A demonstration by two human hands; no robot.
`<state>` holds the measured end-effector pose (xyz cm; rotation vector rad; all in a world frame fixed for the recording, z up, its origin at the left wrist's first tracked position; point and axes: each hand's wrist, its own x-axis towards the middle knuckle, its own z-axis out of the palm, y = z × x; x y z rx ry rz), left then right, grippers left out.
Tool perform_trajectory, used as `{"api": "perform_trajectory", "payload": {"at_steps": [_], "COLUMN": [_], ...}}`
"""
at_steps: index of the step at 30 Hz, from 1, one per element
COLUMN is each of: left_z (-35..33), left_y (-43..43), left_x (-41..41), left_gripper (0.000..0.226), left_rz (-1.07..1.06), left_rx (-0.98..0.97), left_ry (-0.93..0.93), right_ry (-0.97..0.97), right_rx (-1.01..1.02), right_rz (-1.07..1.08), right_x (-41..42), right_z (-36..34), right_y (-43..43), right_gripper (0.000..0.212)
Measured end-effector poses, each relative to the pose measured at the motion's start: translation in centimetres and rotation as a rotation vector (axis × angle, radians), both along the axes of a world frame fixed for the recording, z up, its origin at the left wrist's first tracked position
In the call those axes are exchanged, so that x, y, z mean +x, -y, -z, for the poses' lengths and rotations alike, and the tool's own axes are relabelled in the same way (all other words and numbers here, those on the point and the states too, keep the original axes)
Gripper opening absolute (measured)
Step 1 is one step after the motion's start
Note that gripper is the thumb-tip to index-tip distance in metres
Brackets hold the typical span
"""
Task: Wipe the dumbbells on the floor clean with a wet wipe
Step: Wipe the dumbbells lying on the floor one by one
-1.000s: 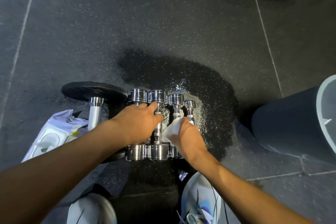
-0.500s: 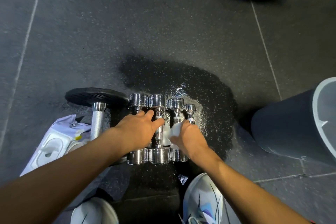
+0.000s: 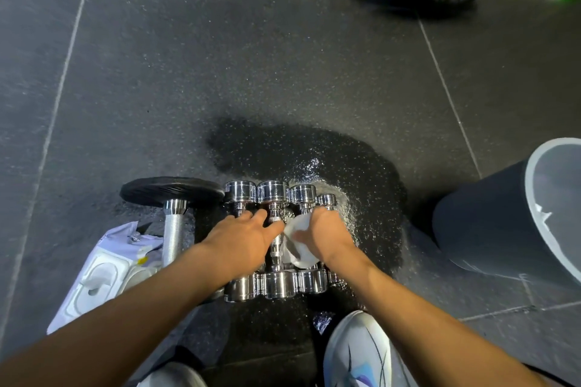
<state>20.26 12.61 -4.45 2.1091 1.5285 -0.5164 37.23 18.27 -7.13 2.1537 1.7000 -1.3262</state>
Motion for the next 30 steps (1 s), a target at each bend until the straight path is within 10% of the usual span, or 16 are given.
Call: {"api": "perform_trajectory", "payload": {"at_steps": [7, 10, 17, 23, 27, 30], "left_z": [0.1, 0.3, 0.6, 0.4, 0.6, 0.4], "left_y": [0.0, -0.2, -0.1, 0.1, 0.1, 0.1], "left_x": [0.0, 0.1, 0.4, 0.8, 0.7, 0.9], "left_gripper": [0.057, 0.057, 0.057, 0.055, 0.056, 0.052], "left_rz": [-0.002, -0.003, -0.018, 0.0, -0.014, -0.015], "left_rx": [0.047, 0.047, 0.063, 0.065, 0.075, 0.082], "left_ry": [0.006, 0.011, -0.007, -0.01, 0.008, 0.002], "right_ry": [0.009, 0.284, 0.056, 0.097, 0.412, 0.203], "right_rx": [-0.008, -0.104, 0.07, 0.041, -0.085, -0.126], "right_rz": [-0.191, -0.593, -0.036, -0.146, -0.662, -0.273], "right_x": [0.7, 1.2, -0.1, -0.4, 0.9, 0.7], "right_z": [-1.0, -1.8, -0.2, -0.6, 1.6, 0.8], "right_y": [1.1, 1.7, 1.0, 1.5, 2.9, 3.8], "right_gripper": [0.041, 0.045, 0.02, 0.041, 0.06, 0.046]}}
